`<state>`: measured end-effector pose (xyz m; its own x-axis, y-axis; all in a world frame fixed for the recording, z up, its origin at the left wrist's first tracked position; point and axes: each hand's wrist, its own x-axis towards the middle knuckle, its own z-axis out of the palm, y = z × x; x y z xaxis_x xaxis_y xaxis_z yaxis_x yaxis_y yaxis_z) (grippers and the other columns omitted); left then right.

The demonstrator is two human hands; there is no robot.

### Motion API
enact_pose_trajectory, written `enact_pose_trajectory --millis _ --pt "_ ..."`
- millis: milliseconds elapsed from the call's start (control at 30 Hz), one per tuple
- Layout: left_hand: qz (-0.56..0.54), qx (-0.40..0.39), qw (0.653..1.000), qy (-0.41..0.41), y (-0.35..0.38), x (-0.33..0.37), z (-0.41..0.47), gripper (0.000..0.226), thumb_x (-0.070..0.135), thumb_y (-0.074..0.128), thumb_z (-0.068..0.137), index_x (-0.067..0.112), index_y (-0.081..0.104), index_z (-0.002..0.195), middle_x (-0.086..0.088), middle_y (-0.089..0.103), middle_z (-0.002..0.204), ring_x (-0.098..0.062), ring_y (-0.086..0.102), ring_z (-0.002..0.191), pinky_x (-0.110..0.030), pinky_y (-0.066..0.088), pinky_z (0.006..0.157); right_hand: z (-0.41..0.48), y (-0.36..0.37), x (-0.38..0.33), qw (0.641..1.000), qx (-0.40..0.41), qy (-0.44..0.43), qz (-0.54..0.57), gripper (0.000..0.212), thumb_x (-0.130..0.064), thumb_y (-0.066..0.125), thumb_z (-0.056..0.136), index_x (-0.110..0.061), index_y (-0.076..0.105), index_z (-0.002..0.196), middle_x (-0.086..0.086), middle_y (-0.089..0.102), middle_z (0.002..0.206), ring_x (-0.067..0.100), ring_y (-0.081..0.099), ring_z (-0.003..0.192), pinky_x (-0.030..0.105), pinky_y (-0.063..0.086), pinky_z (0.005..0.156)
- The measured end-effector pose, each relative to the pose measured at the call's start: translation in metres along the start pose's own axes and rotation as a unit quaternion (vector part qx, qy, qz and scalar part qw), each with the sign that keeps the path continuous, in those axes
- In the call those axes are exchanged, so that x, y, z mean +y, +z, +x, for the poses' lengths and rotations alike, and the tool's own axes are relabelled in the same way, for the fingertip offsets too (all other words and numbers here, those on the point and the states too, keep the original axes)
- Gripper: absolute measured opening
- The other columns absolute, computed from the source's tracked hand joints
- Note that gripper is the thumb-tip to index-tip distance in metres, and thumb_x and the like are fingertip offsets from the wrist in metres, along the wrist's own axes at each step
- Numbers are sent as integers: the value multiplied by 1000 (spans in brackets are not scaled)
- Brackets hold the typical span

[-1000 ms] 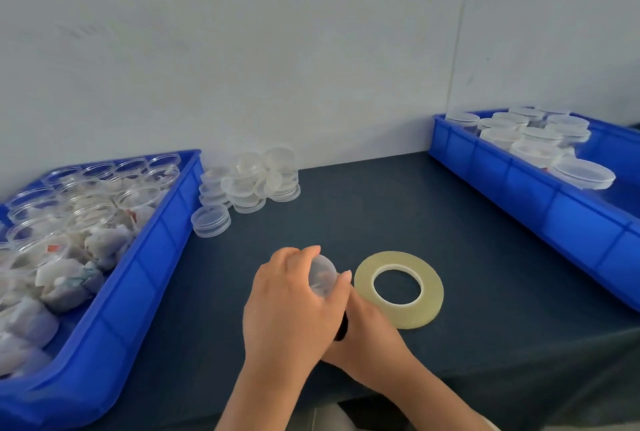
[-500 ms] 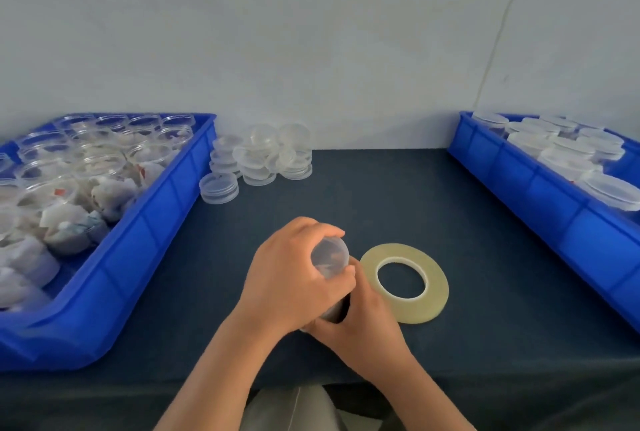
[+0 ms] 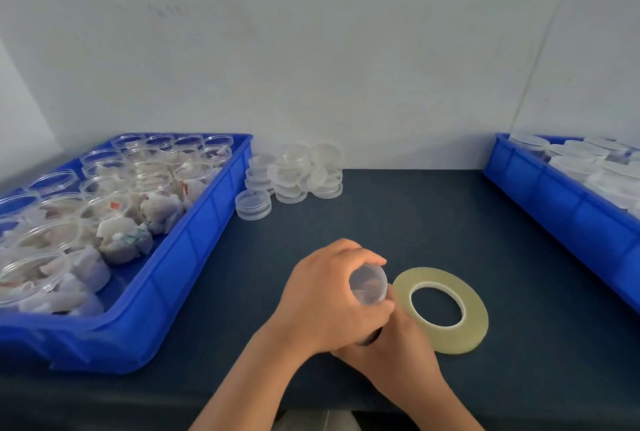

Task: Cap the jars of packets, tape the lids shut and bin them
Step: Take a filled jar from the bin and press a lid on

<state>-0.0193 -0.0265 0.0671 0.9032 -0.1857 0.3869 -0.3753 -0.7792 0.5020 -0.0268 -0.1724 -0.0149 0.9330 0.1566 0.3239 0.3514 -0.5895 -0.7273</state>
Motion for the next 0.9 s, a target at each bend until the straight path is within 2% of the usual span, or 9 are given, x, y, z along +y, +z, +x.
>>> enact_pose_trajectory --millis 133,300,367,467,567,633,733,833,900 --pt "-25 -56 997 35 -8 -8 8 54 60 78 72 46 68 123 30 59 118 6 58 112 -11 44 91 -1 -4 -3 1000 3 5 -6 75 -81 80 59 -55 41 118 -41 62 111 -14 65 93 17 57 69" --pt "-43 -104 993 45 -12 -12 11 59 65 79 73 48 67 127 35 57 129 9 53 125 -18 45 102 -5 -7 -5 1000 -5 4 0 78 -78 83 59 -58 34 117 -38 59 115 -12 63 100 15 55 75" --pt "-27 -69 997 19 -7 -8 4 66 77 70 73 52 62 133 38 47 144 14 39 138 -17 38 108 -4 -7 -4 1000 -10 5 7 73 -78 80 64 -57 35 118 -31 62 109 -8 64 100 18 57 75" --pt "38 22 997 -64 7 7 -10 72 87 52 75 54 55 139 33 41 152 8 37 141 -19 35 99 -1 -3 -2 999 -29 10 -11 59 -74 73 71 -49 45 116 -32 60 108 -8 64 98 17 53 69" --pt "92 67 990 -87 17 23 -14 72 91 42 76 48 54 134 25 55 134 -4 54 118 -23 38 81 2 -1 0 997 -44 -12 -69 41 -71 57 74 -51 38 104 -44 51 108 -15 56 98 10 45 65" --pt "74 81 992 -68 16 25 -9 59 83 50 80 46 60 124 25 60 120 -1 56 105 -21 40 78 2 -2 3 998 -53 -2 -39 43 -69 64 73 -49 42 104 -43 57 102 -13 60 92 7 45 67" --pt "30 58 997 -34 9 17 -5 42 68 64 81 44 68 115 27 64 115 2 59 107 -11 40 84 1 -2 6 999 -29 7 -14 55 -67 78 69 -44 50 111 -35 64 100 -11 65 88 5 46 68" --pt "-2 29 1000 2 0 7 -2 41 59 71 77 40 74 113 27 68 111 4 60 109 -4 39 88 2 -1 2 999 1 -15 -35 60 -68 80 69 -47 42 110 -36 61 104 -14 63 91 5 46 69" --pt "-16 5 1000 23 -5 4 0 42 54 74 76 38 76 114 28 68 110 7 60 110 -1 38 90 2 -2 1 999 2 -16 -47 63 -71 79 67 -51 37 110 -34 62 95 -15 61 93 4 46 71"
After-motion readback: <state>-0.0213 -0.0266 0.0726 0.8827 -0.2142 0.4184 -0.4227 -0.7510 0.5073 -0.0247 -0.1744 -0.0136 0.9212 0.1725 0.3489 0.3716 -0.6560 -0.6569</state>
